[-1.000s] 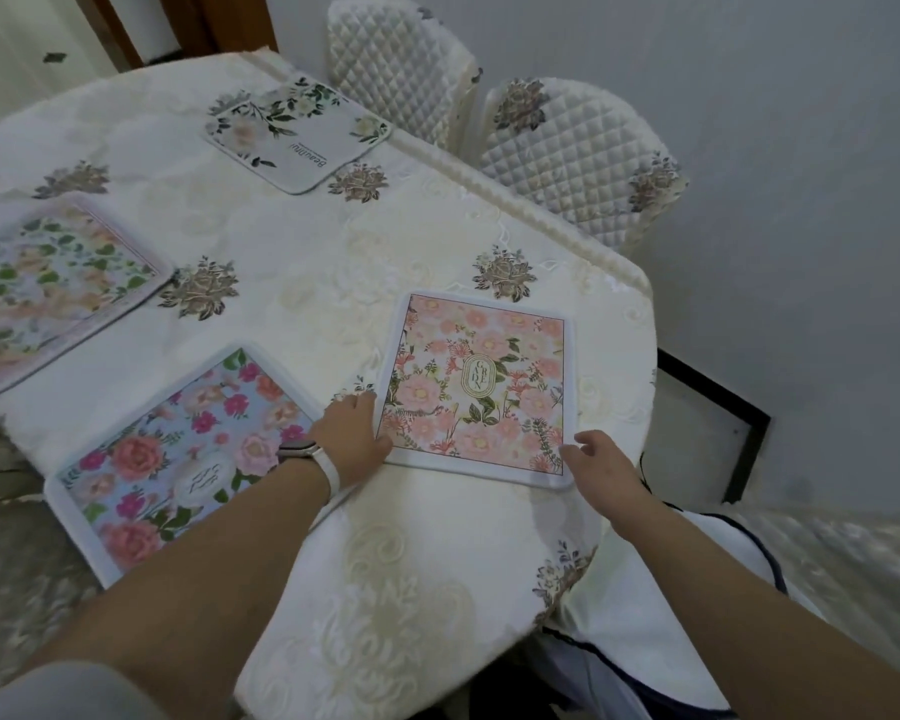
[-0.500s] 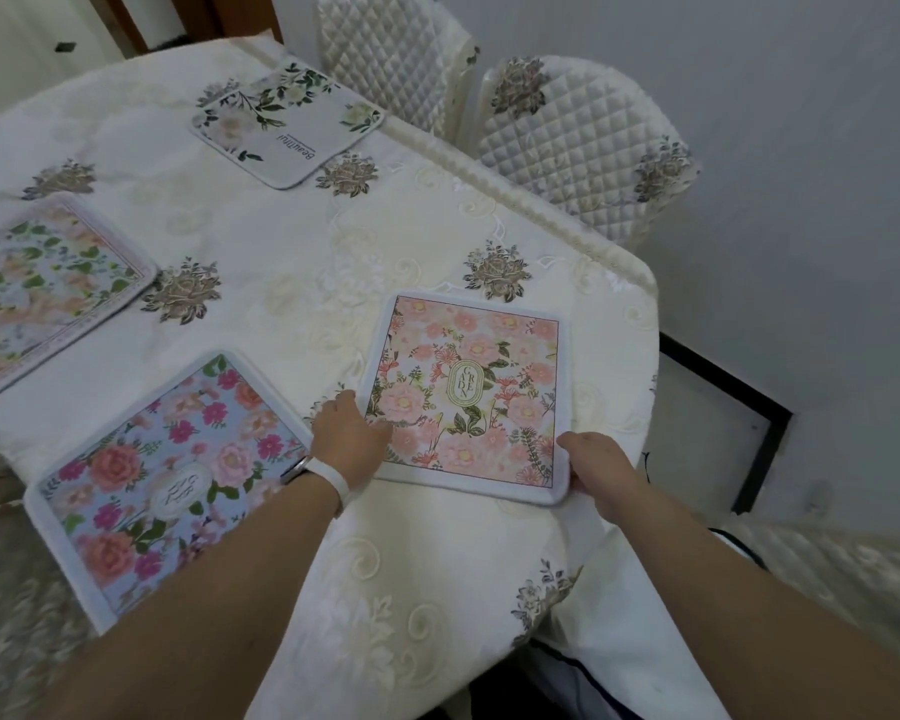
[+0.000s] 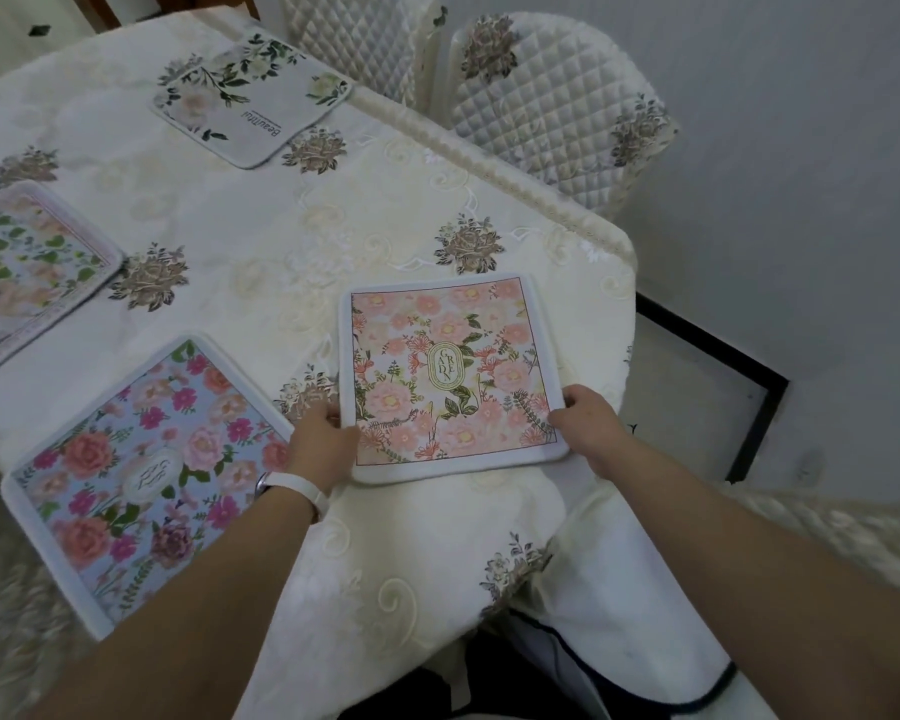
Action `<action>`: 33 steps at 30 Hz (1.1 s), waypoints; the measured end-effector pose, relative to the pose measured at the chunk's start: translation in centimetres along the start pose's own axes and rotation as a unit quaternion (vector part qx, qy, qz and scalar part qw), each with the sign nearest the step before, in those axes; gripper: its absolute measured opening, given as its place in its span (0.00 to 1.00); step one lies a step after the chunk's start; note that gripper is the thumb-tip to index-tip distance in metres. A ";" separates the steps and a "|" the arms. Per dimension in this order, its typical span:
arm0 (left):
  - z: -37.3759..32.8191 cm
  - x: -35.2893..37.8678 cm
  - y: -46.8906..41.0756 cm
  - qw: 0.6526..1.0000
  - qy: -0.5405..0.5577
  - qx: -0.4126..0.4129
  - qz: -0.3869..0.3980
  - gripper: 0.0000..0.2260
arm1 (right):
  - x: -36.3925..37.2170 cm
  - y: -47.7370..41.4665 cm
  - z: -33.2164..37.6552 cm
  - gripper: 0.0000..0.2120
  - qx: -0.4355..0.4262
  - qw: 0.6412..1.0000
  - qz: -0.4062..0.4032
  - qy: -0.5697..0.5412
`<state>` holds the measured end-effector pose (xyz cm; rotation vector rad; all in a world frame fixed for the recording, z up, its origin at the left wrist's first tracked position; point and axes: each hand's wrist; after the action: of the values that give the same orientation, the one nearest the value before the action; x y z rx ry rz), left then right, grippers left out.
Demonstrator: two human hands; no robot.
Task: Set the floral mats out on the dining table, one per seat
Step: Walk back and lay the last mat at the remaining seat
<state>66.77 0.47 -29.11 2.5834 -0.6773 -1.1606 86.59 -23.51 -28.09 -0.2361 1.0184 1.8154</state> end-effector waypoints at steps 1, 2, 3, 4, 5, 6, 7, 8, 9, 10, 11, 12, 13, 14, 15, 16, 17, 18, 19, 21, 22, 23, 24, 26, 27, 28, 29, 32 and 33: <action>0.2 0.1 0.5 1.000 0.005 -0.005 -0.001 0.07 | -0.3 -0.2 0.1 0.09 -0.014 1.000 -0.002 0.013; 0.4 0.3 1.2 1.000 0.016 -0.010 0.001 0.07 | -0.5 -0.4 0.0 0.10 -0.026 0.999 -0.006 0.025; 0.7 0.6 1.8 1.000 0.026 -0.017 0.004 0.06 | -0.8 -0.7 -0.1 0.10 -0.035 0.999 -0.012 0.035; 1.0 0.9 2.7 0.999 0.032 -0.024 0.008 0.06 | -1.1 -0.9 -0.2 0.11 -0.045 0.998 -0.018 0.044; 1.4 1.2 3.5 0.999 0.038 -0.033 0.012 0.06 | -1.4 -1.2 -0.3 0.11 -0.053 0.997 -0.022 0.052; 1.7 1.6 4.4 0.998 0.048 -0.043 0.018 0.06 | -1.6 -1.5 -0.5 0.12 -0.060 0.996 -0.026 0.058; 2.0 2.0 5.2 0.996 0.058 -0.057 0.025 0.06 | -1.8 -1.8 -0.7 0.12 -0.066 0.996 -0.031 0.060; 2.3 2.4 6.0 0.995 0.067 -0.073 0.034 0.06 | -2.0 -2.2 -0.8 0.13 -0.071 0.995 -0.035 0.059; 2.6 2.7 6.7 0.992 0.075 -0.088 0.040 0.06 | -2.1 -2.6 -0.9 0.13 -0.073 0.995 -0.038 0.054; 2.9 3.0 7.3 0.991 0.082 -0.100 0.044 0.05 | -2.2 -2.9 -1.0 0.13 -0.072 0.995 -0.042 0.047; 3.3 3.3 7.9 0.989 0.087 -0.109 0.046 0.05 | -2.3 -3.2 -1.1 0.14 -0.070 0.996 -0.046 0.041; 3.6 3.5 8.6 0.988 0.088 -0.117 0.050 0.05 | -2.4 -3.3 -1.2 0.14 -0.067 0.996 -0.049 0.034; 3.9 3.8 9.4 0.987 0.086 -0.124 0.056 0.05 | -2.5 -3.4 -1.3 0.14 -0.065 0.996 -0.052 0.029; 4.1 4.0 10.2 0.986 0.085 -0.130 0.064 0.05 | -2.6 -3.5 -1.4 0.15 -0.064 0.996 -0.056 0.025; 4.3 4.3 11.0 0.985 0.085 -0.135 0.071 0.04 | -2.7 -3.6 -1.5 0.15 -0.064 0.996 -0.057 0.022; 4.4 4.5 11.7 0.984 0.081 -0.137 0.076 0.04 | -2.8 -3.6 -1.5 0.15 -0.065 0.996 -0.058 0.020; 4.5 4.8 12.3 0.985 0.077 -0.135 0.078 0.04 | -2.9 -3.7 -1.4 0.15 -0.066 0.996 -0.058 0.017; 4.6 5.0 12.9 0.986 0.074 -0.131 0.075 0.04 | -3.0 -3.8 -1.3 0.15 -0.068 0.996 -0.059 0.015; 4.7 5.2 13.3 0.987 0.072 -0.127 0.071 0.05 | -3.1 -3.9 -1.1 0.15 -0.072 0.995 -0.061 0.013; 5.0 5.6 14.3 0.989 0.062 -0.118 0.066 0.05 | -3.1 -4.1 -1.0 0.15 -0.083 0.994 -0.065 0.016; 5.0 5.7 14.7 0.990 0.054 -0.112 0.066 0.05 | -3.1 -4.1 -0.9 0.16 -0.088 0.994 -0.066 0.021; 5.1 5.9 15.2 0.991 0.045 -0.107 0.067 0.05 | -3.1 -4.2 -0.9 0.16 -0.092 0.993 -0.068 0.026; 5.1 6.1 15.5 0.992 0.035 -0.104 0.069 0.05 | -3.1 -4.3 -0.8 0.16 -0.096 0.993 -0.069 0.030; 5.0 6.4 15.8 0.992 0.021 -0.102 0.069 0.06 | -3.0 -4.5 -0.8 0.16 -0.100 0.992 -0.071 0.041; 4.9 6.5 15.7 0.992 0.017 -0.103 0.068 0.06 | -3.0 -4.6 -0.9 0.16 -0.102 0.991 -0.071 0.049; 4.8 6.5 15.7 0.992 0.012 -0.102 0.067 0.07 | -2.9 -4.8 -1.0 0.16 -0.104 0.990 -0.072 0.057; 4.7 6.5 15.6 0.993 0.007 -0.102 0.067 0.07 | -2.8 -4.9 -1.2 0.16 -0.106 0.990 -0.072 0.062; 4.9 6.3 15.6 0.993 -0.013 -0.085 0.077 0.07 | -2.7 -5.2 -1.6 0.15 -0.115 0.988 -0.067 0.078; 5.0 6.2 15.6 0.993 -0.023 -0.077 0.081 0.08 | -2.7 -5.2 -1.7 0.15 -0.123 0.987 -0.061 0.089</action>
<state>61.65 -16.24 -30.46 2.3346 -0.7588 -1.1748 91.76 -25.77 -30.43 -0.6068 0.8788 1.8300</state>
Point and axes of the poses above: each hand's wrist, its own y-axis away from the middle knuckle, its own x-axis out of the palm, z = x × y, and after that the axes turned 11 degrees about -z, right-handed
